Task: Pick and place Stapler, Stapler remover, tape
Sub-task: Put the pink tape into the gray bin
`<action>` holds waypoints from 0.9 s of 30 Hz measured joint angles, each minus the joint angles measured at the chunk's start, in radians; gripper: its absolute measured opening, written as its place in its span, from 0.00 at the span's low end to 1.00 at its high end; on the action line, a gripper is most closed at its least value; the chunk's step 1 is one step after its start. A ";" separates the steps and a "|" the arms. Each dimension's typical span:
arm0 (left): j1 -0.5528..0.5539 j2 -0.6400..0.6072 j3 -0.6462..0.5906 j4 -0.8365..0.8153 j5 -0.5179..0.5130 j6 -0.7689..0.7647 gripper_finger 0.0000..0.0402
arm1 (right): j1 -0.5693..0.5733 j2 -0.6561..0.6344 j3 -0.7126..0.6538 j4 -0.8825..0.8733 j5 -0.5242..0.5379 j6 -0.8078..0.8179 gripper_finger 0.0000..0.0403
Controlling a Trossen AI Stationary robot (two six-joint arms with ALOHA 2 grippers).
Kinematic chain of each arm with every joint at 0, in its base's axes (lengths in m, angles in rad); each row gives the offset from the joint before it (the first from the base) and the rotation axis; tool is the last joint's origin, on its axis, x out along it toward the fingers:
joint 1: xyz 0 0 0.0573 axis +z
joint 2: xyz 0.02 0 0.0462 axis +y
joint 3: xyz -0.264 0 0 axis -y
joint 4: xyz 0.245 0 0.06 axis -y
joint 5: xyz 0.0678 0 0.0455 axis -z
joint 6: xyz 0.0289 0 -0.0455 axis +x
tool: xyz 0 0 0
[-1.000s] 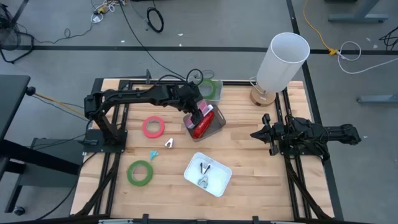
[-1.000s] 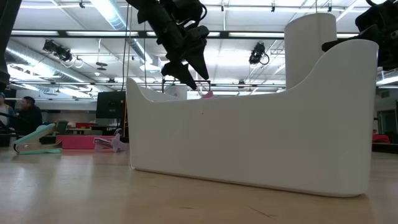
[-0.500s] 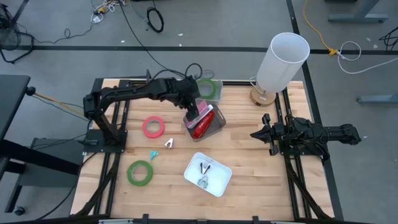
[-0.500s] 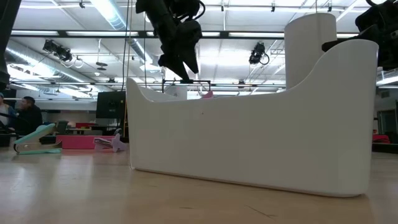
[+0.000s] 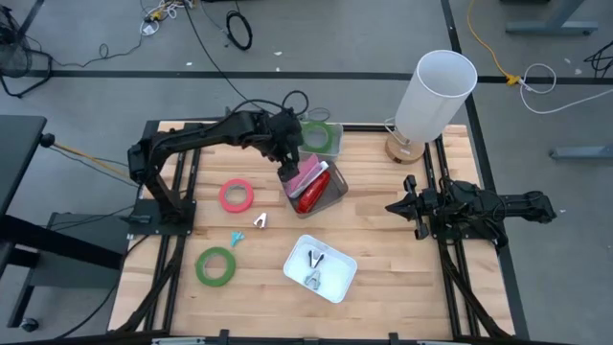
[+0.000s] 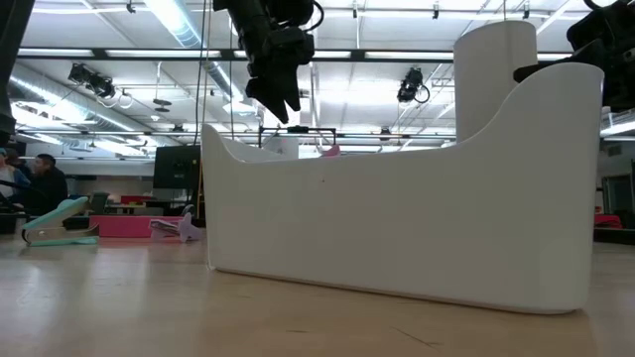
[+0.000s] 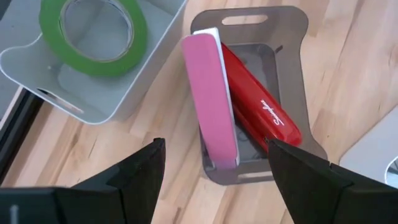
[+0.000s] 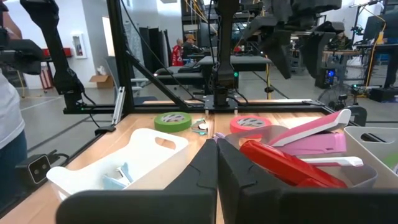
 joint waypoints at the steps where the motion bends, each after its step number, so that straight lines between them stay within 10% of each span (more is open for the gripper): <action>1: -0.001 0.000 0.000 -0.001 0.000 0.000 0.71 | 0.000 0.000 0.000 0.000 0.000 0.000 0.00; 27: -0.056 -0.368 -0.391 0.187 -0.063 -0.053 0.71 | 0.000 0.000 0.000 0.000 0.000 0.000 0.00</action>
